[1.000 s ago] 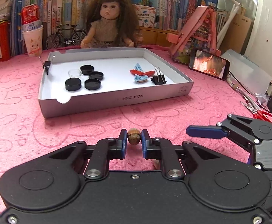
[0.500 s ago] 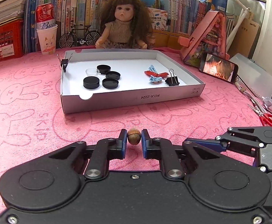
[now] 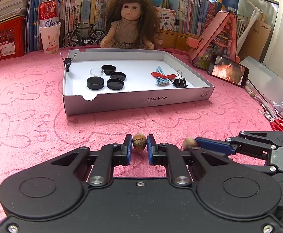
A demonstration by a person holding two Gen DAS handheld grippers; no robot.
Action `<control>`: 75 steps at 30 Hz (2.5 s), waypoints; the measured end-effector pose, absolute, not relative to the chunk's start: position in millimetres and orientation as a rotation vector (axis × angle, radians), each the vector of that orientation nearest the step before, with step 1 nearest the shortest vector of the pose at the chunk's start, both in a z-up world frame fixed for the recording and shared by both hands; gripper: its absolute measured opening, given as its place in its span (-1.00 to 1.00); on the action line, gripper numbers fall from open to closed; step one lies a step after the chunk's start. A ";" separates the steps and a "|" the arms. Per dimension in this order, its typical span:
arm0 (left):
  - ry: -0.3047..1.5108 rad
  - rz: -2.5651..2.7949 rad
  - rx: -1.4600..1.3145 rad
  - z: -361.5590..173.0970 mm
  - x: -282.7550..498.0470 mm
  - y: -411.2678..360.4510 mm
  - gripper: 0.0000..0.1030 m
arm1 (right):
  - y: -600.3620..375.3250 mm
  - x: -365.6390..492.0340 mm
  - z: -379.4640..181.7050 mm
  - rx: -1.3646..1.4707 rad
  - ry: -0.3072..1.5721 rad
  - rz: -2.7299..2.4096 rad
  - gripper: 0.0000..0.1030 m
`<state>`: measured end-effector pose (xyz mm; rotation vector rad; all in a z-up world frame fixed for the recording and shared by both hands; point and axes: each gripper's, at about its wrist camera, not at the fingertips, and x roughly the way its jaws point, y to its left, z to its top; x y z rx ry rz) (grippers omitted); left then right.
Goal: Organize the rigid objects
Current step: 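Grasp one brown nut with the left tool while the right tool grasps the other nut, then carry the nut with the left tool while the right tool carries its nut toward the tray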
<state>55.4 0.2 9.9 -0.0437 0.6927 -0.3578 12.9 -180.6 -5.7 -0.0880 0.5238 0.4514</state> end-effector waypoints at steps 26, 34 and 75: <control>0.676 -0.359 -0.044 4.9 54.2 -8.2 -0.71 | -192.5 25.7 -8.1 -0.013 0.518 0.318 -0.57; 0.662 -0.357 -0.043 2.2 51.2 -8.4 -0.71 | -192.4 26.3 -8.6 -0.011 0.517 0.308 -0.57; 0.622 -0.317 -0.038 14.5 59.1 -6.5 -0.71 | -195.8 31.7 2.3 0.000 0.493 0.284 -0.59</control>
